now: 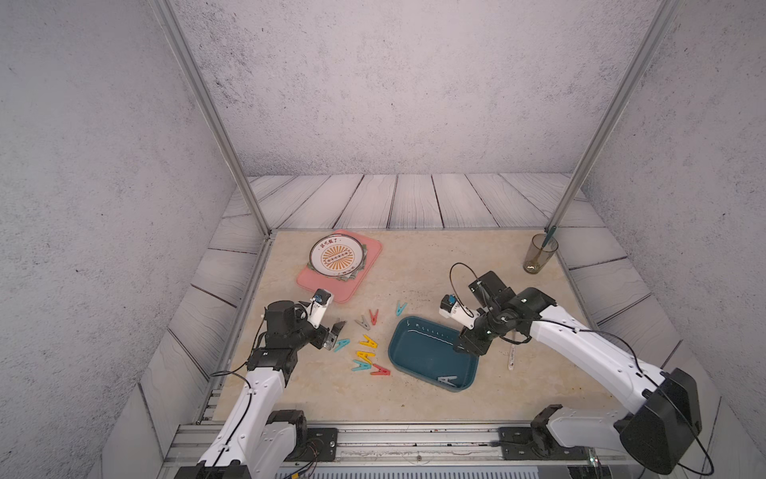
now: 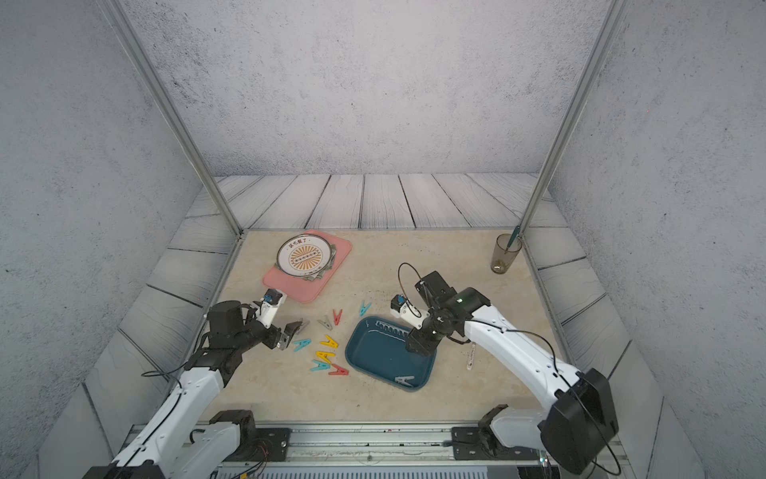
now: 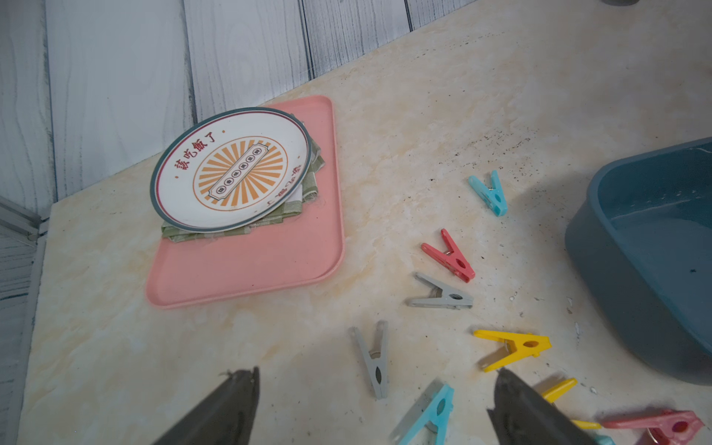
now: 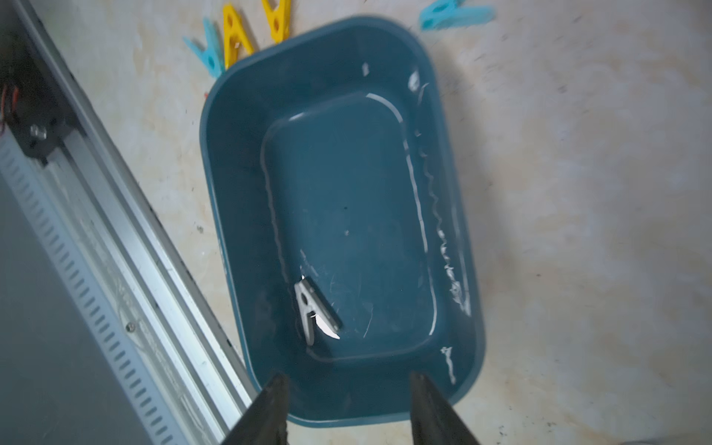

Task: Take the clothespins out of the storage box
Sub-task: Pick up the clothespin from the storage box.

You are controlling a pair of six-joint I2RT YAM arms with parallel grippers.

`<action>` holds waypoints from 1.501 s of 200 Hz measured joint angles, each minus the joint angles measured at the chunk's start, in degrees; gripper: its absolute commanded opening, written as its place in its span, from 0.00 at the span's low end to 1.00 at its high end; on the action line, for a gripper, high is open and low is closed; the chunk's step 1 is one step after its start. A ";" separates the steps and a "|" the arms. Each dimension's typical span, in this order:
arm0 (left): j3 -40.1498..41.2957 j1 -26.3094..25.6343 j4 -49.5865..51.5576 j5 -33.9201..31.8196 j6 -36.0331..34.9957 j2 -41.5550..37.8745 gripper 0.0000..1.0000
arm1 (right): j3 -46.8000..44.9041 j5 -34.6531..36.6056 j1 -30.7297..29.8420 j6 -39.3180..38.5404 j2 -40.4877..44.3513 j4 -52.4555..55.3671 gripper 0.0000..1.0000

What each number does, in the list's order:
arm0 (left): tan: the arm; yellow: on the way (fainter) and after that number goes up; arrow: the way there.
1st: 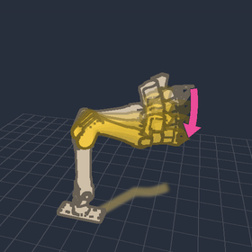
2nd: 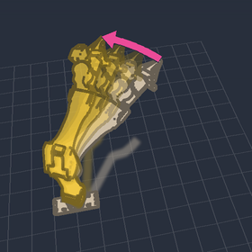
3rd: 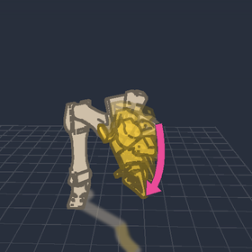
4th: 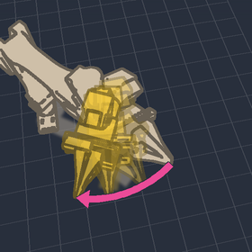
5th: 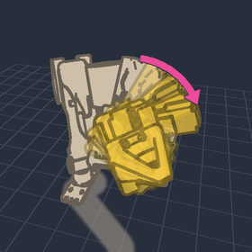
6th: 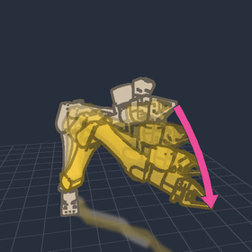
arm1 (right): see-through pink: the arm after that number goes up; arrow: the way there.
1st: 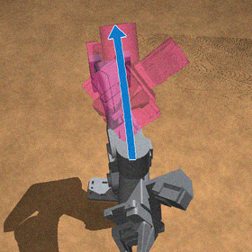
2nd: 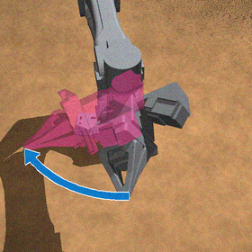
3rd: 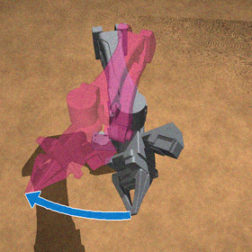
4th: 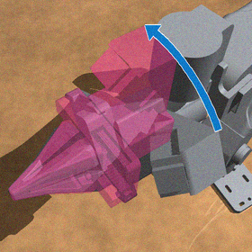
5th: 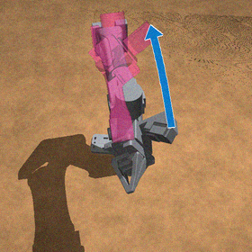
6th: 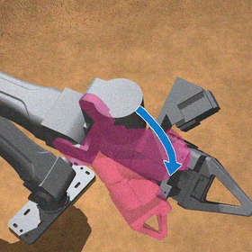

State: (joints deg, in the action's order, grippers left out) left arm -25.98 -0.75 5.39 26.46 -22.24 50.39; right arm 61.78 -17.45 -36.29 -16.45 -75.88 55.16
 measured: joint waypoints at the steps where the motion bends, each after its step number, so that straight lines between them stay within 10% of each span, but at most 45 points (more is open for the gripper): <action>1: 0.00 0.00 0.02 0.00 -0.04 0.00 0.98 | 0.00 0.02 -0.11 -0.13 -0.20 0.07 0.51; 100: -0.13 -0.04 2.16 1.53 -0.26 -1.95 0.98 | 3.52 2.73 -9.35 -6.38 -21.62 1.05 0.44; 205: -0.13 -0.31 2.16 0.46 0.17 -1.97 0.98 | -0.20 5.64 -11.30 -6.05 -25.59 -3.56 0.46; 300: -0.15 -0.55 2.14 -1.18 0.20 -1.97 0.99 | -0.44 7.72 -11.28 -3.17 -25.88 -4.90 0.00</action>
State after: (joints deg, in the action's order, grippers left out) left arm -26.13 -1.30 7.53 25.28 -22.04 48.42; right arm 61.34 -9.74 -47.57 -19.62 -101.75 50.26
